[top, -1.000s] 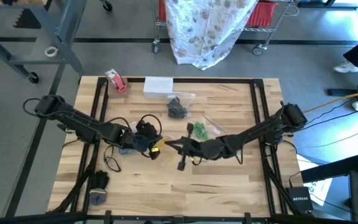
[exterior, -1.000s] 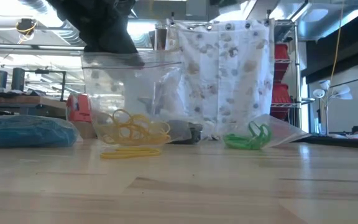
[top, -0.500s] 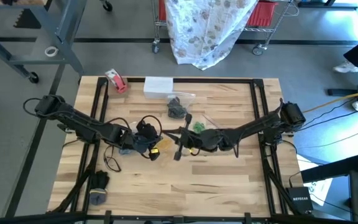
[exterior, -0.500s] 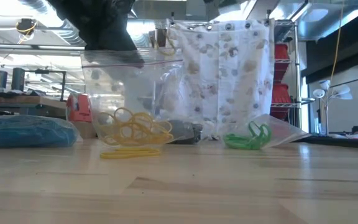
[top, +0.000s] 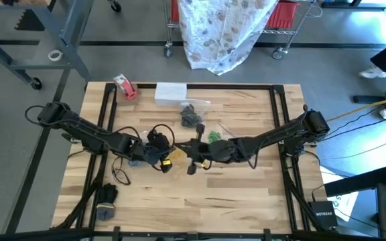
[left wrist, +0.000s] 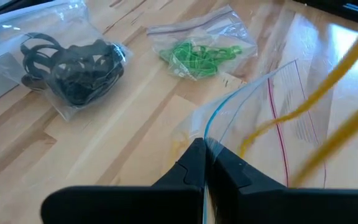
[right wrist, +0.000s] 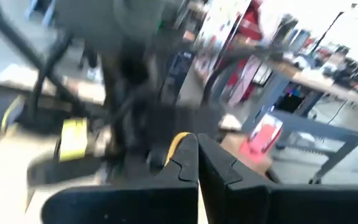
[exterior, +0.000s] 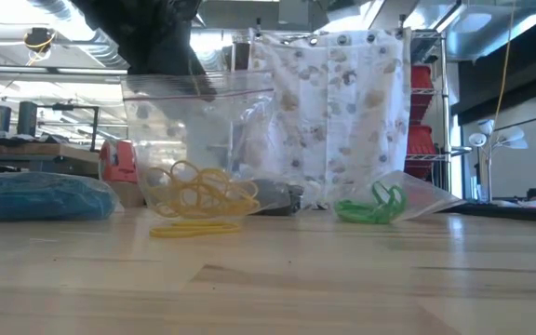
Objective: Sort rubber bands
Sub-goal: Put the yellow rubber band into the transparent zip bag
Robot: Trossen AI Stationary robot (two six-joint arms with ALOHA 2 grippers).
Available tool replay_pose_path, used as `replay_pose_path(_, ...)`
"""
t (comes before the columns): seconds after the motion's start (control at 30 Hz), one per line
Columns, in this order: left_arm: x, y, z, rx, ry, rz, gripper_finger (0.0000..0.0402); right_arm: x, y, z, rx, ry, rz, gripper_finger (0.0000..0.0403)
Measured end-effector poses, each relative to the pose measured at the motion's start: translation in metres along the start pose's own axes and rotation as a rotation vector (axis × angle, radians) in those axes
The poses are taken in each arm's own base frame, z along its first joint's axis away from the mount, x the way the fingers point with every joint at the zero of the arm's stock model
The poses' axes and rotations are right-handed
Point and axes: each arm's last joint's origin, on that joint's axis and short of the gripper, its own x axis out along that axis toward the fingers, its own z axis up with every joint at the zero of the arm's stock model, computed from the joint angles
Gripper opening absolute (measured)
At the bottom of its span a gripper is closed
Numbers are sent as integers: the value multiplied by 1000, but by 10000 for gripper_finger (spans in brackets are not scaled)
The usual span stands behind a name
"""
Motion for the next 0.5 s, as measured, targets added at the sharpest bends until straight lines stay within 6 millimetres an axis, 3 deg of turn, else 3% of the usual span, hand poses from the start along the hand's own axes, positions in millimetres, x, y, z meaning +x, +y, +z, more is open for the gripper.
replay_pose_path(0.3, 0, 0, 0, 0, 0, -1, 1, -2, 5, -18, 116, 173, 60, 4)
replay_pose_path(0.5, -1, 1, 1, -2, -2, 0, 1, -3, 7, -18, 164, 174, 88, 79)
